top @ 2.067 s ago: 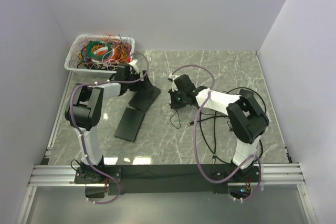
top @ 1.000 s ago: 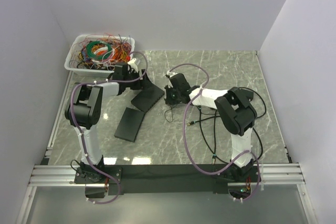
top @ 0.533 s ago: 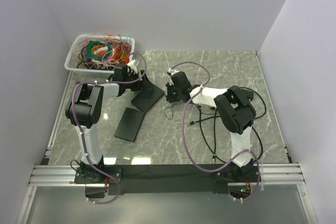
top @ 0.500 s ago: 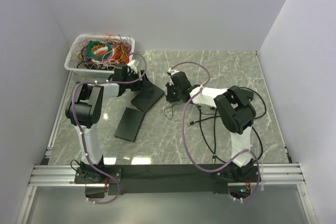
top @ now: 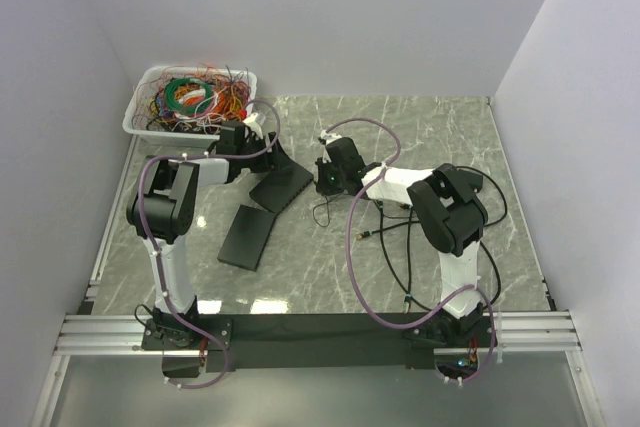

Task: Insert the plug into the switch port

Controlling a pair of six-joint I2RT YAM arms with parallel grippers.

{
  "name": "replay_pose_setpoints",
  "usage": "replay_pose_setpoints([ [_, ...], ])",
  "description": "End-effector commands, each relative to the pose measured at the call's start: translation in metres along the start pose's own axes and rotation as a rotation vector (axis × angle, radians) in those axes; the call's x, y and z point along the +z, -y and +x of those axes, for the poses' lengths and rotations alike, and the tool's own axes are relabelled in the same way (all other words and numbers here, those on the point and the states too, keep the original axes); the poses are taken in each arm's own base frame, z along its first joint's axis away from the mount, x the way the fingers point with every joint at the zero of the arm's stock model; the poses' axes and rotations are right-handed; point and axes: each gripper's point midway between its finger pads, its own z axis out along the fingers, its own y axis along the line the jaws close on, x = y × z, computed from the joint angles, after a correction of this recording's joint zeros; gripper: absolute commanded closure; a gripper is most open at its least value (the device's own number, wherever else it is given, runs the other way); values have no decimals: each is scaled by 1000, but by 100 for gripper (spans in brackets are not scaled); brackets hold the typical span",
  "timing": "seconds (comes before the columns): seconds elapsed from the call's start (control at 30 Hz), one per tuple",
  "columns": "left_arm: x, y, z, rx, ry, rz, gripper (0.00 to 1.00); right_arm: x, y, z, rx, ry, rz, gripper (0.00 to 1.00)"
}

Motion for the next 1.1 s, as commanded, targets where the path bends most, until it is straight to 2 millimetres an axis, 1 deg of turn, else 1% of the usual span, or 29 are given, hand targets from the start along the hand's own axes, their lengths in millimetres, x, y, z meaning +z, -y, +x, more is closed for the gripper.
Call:
replay_pose_setpoints([
  [0.0,8,-9,9,5,-32,-51,25,-11,-4,-11,-6,35,-20,100],
  [0.3,11,-9,10,11,-40,-62,25,-20,-12,-14,-3,46,-53,100],
  [0.43,13,-9,14,11,-53,-64,25,-22,-16,-20,-7,61,-66,100],
  [0.67,18,-5,20,29,-76,-63,25,-19,-18,-27,-11,69,-70,100],
  [0.87,22,-1,27,43,-99,-58,25,-13,-19,-30,-8,63,-72,100],
  [1.07,25,3,28,57,-108,-56,25,-10,-17,-33,-9,68,-60,100],
])
